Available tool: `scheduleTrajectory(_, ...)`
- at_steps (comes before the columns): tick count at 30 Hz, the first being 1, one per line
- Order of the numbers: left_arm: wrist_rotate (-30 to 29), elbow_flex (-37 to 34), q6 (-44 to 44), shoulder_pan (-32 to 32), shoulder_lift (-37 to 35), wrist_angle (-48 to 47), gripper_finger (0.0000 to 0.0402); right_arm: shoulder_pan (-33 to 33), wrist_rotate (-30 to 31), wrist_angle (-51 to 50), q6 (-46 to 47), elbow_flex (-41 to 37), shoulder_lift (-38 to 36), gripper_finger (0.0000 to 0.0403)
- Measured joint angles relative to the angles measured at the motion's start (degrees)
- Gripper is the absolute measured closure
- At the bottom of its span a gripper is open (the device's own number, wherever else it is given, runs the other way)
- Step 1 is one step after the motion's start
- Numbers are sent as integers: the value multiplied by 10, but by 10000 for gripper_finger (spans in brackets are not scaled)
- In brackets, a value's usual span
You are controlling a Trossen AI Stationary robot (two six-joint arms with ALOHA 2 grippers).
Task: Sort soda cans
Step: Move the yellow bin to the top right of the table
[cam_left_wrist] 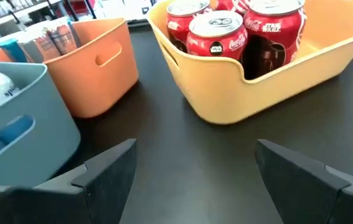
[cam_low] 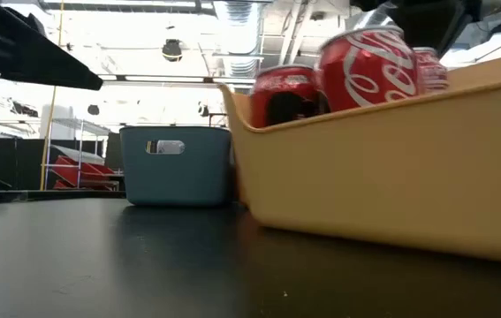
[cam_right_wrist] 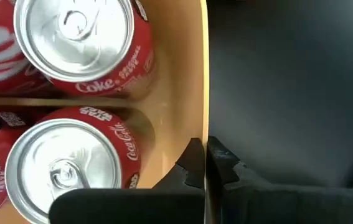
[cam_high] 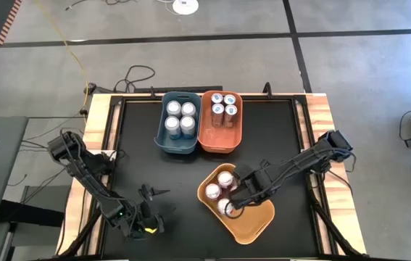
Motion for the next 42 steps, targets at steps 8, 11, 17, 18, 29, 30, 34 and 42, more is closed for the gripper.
scheduleTrajectory(8,41,0,36,35,0,1,84,10,6,-36,56,0,-1,398)
scheduleTrajectory(11,72,0,45,52,0,1,84,9,9,-37,72,-6,-1,398)
scheduleTrajectory(17,80,0,69,70,0,3,84,-13,4,-9,95,-89,-32,398)
scheduleTrajectory(18,80,0,73,72,0,4,84,-16,3,-4,100,-107,-44,398)
scheduleTrajectory(29,86,0,90,90,0,7,84,-21,10,-9,219,-262,-227,398)
scheduleTrajectory(30,92,0,90,93,0,7,84,-21,15,-16,233,-272,-241,398)
scheduleTrajectory(34,97,0,91,97,0,8,84,-21,22,-31,281,-312,-297,398)
scheduleTrajectory(42,99,0,131,99,0,36,84,-22,41,-52,369,-381,-350,398)
